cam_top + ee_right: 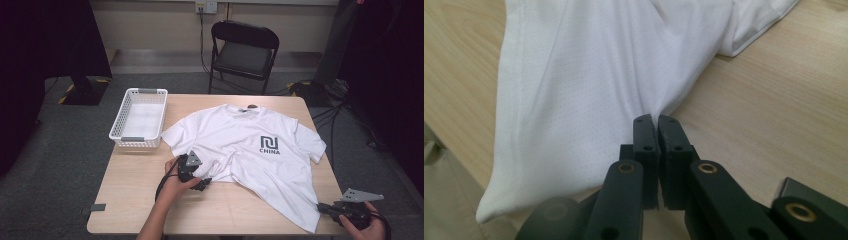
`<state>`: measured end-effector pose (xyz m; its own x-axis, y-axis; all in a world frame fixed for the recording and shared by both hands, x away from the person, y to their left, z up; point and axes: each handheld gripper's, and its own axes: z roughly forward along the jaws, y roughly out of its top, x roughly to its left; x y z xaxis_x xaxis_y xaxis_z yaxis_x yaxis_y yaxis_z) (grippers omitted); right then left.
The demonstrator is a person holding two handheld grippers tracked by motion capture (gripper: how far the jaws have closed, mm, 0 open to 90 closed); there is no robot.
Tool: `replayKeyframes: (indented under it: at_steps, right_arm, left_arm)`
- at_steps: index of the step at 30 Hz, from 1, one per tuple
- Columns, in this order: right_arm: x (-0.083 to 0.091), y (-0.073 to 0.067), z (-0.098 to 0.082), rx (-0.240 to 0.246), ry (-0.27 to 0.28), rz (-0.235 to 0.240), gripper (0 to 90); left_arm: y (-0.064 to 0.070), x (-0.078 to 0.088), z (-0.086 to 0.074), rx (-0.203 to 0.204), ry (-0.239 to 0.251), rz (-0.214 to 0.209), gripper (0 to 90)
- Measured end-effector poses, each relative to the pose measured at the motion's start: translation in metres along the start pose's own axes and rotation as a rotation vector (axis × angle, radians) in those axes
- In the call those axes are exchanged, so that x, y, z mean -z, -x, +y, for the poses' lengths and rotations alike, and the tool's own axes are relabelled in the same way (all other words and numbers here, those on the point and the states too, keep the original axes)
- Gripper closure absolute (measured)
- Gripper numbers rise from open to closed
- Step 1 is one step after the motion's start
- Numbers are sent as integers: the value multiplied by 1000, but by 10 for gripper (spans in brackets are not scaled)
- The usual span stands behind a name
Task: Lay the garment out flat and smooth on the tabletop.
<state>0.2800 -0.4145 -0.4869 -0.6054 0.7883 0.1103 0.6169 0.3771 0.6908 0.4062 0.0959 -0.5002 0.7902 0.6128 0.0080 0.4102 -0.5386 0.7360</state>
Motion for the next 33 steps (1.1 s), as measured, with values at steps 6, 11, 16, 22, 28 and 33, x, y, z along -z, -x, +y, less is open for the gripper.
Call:
replayKeyframes:
  at_steps: [6,11,16,22,28,33]
  right_arm:
    - [7,-5,-4,23,-23,7,879]
    - [12,-6,-10,30,-38,20,879]
    - [18,-7,-15,33,-55,31,879]
    - [23,-11,-17,45,-78,37,872]
    - [28,-8,-10,10,19,-21,689]
    - [9,3,5,-22,92,-86,639]
  left_arm:
    - [0,0,0,-1,0,-1,126]
    - [0,0,0,-1,0,-2,126]
    - [0,0,0,-2,0,-2,126]
    - [0,0,0,-2,0,-2,126]
    - [0,0,0,-2,0,-2,126]
    - [0,0,0,-2,0,-2,126]
